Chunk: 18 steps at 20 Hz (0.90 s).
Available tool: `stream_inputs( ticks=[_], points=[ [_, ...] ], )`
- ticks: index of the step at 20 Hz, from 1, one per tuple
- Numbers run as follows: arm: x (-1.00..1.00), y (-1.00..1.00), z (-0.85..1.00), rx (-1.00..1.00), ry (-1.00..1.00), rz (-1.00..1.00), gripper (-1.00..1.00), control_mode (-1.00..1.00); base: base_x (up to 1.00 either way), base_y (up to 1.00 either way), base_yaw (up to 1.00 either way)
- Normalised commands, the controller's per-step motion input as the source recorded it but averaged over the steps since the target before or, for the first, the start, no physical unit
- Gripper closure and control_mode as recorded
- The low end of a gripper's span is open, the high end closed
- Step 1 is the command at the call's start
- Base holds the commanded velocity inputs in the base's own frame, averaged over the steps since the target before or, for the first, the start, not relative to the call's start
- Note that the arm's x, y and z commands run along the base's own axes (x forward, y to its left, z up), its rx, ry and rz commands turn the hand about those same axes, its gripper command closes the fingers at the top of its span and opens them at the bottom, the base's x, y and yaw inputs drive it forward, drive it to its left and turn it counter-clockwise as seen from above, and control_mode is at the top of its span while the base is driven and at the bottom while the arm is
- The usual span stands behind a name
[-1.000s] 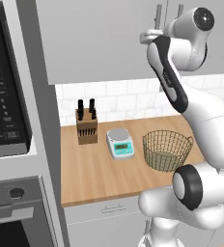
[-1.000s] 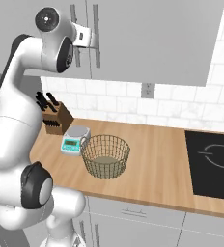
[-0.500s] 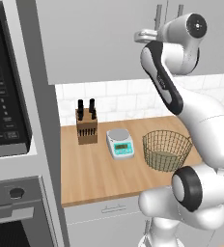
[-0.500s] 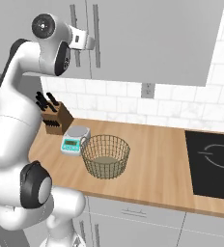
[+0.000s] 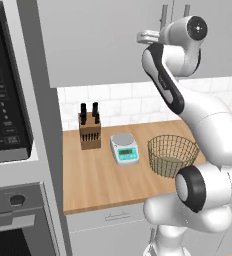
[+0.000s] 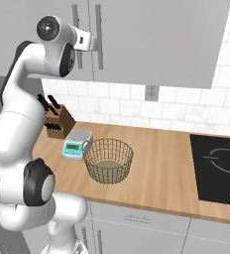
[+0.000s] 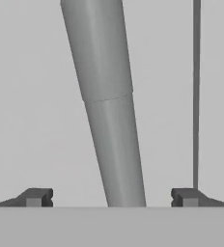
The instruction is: Open the cabinet, pick up the bread from the cabinet and place it in the basket. Then move the basket to the dining counter.
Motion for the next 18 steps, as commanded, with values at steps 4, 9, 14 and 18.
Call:
stream_inputs(
  ticks=[4,9,14,18],
  points=[
    [0.18,0.02,-0.16,0.03,-0.01,0.0,1.0,-1.0,0.0,0.0,0.0],
    [0.26,0.02,-0.12,0.05,-0.09,0.0,1.0,-1.0,0.0,0.0,0.0],
    [-0.29,0.08,0.0,0.06,-0.08,0.0,1.0,-1.0,0.0,0.0,0.0],
    [-0.92,0.0,0.14,0.04,-0.03,0.0,1.0,-1.0,0.0,0.0,0.0]
  ],
)
